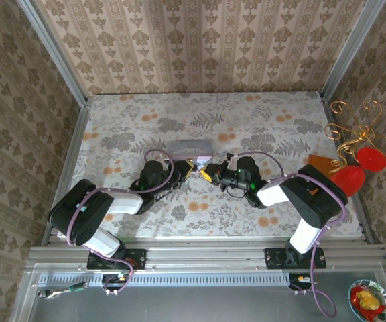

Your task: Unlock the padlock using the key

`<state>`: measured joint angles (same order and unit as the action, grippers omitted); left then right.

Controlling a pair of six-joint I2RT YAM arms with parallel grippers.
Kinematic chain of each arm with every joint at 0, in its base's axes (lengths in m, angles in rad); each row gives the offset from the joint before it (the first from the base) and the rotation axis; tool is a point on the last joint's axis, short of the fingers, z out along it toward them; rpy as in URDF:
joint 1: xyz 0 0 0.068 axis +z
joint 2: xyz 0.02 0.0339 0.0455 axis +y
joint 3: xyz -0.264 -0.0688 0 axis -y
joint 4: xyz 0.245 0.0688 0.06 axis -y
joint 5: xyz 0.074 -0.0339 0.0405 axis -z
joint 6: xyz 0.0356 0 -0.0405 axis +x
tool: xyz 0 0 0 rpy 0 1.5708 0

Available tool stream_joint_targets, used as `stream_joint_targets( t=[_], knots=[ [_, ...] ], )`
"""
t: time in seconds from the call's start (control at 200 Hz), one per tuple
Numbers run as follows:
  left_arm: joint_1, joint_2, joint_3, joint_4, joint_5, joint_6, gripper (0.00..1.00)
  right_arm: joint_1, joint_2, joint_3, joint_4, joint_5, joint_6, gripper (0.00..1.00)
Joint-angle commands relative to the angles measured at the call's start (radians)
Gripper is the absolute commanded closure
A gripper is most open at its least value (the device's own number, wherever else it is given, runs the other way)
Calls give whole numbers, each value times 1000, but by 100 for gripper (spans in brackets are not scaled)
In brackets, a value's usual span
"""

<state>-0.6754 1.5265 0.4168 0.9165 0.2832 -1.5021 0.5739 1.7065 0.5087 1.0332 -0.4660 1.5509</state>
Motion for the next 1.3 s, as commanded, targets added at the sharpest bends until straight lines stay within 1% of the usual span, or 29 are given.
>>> stream_joint_targets(
  t=[0.0,0.185,0.42,0.685,0.97,1.115,1.295],
  knots=[
    [-54,-46,8,-3,246,74,99,33,-38,10,25,47,-39,100],
    [-36,-39,4,-9,234,82,95,55,-58,3,-4,55,-57,100],
    [-31,-6,1,35,220,70,88,81,-50,-19,8,67,-54,100],
    [-25,22,-5,40,209,81,81,98,-62,-43,8,84,-54,100],
    [-15,64,-3,73,207,84,80,123,-68,-71,5,110,-54,100],
    [-12,84,-3,84,208,82,77,135,-74,-75,4,115,-55,100],
    [-12,100,-3,97,208,82,77,142,-76,-81,-2,124,-57,100]
  ],
)
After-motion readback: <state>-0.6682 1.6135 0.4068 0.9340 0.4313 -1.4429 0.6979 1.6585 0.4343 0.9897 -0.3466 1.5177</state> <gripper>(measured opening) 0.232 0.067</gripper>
